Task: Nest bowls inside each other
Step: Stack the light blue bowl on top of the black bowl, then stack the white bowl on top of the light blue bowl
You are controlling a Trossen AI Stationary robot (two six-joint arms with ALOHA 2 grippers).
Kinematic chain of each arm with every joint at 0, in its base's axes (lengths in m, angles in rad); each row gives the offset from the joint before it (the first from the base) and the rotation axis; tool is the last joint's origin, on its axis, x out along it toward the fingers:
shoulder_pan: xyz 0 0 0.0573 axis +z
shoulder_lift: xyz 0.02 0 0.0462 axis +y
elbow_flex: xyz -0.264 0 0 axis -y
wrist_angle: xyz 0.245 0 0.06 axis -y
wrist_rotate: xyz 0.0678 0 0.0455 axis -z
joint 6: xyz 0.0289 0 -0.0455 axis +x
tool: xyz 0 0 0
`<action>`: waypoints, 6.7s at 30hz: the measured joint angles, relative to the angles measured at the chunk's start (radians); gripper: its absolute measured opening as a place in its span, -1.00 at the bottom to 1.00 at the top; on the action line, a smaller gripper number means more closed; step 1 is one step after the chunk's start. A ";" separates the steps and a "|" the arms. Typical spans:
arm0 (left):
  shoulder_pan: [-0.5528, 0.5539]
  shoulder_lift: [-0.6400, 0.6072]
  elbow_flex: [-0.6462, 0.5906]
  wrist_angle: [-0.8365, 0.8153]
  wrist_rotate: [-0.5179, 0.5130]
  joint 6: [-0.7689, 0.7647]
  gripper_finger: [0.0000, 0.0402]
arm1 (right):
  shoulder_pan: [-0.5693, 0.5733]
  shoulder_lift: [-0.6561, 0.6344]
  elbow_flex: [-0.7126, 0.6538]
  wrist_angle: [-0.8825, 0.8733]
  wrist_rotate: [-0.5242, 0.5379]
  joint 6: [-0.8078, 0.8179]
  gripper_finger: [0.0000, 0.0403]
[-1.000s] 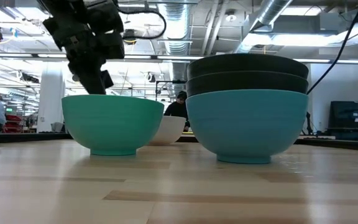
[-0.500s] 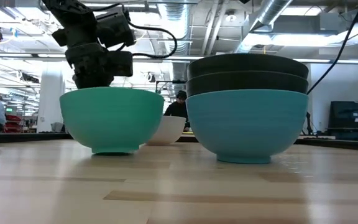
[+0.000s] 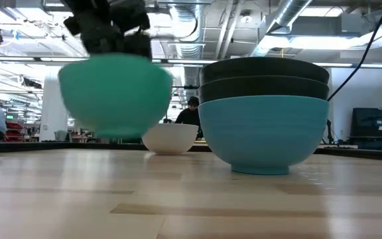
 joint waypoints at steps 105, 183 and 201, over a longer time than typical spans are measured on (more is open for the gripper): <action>-0.124 0.674 0.919 -0.298 0.068 -0.040 -0.89 | 0.465 -0.597 -0.763 -0.080 0.248 0.567 -0.70; 0.067 0.667 1.141 -0.722 0.027 0.143 -0.37 | 0.463 -0.597 -0.763 -0.004 0.218 0.592 -0.70; 0.126 0.667 1.128 -0.802 0.053 0.230 -0.37 | 0.220 -0.597 -0.763 0.090 0.415 0.300 -0.70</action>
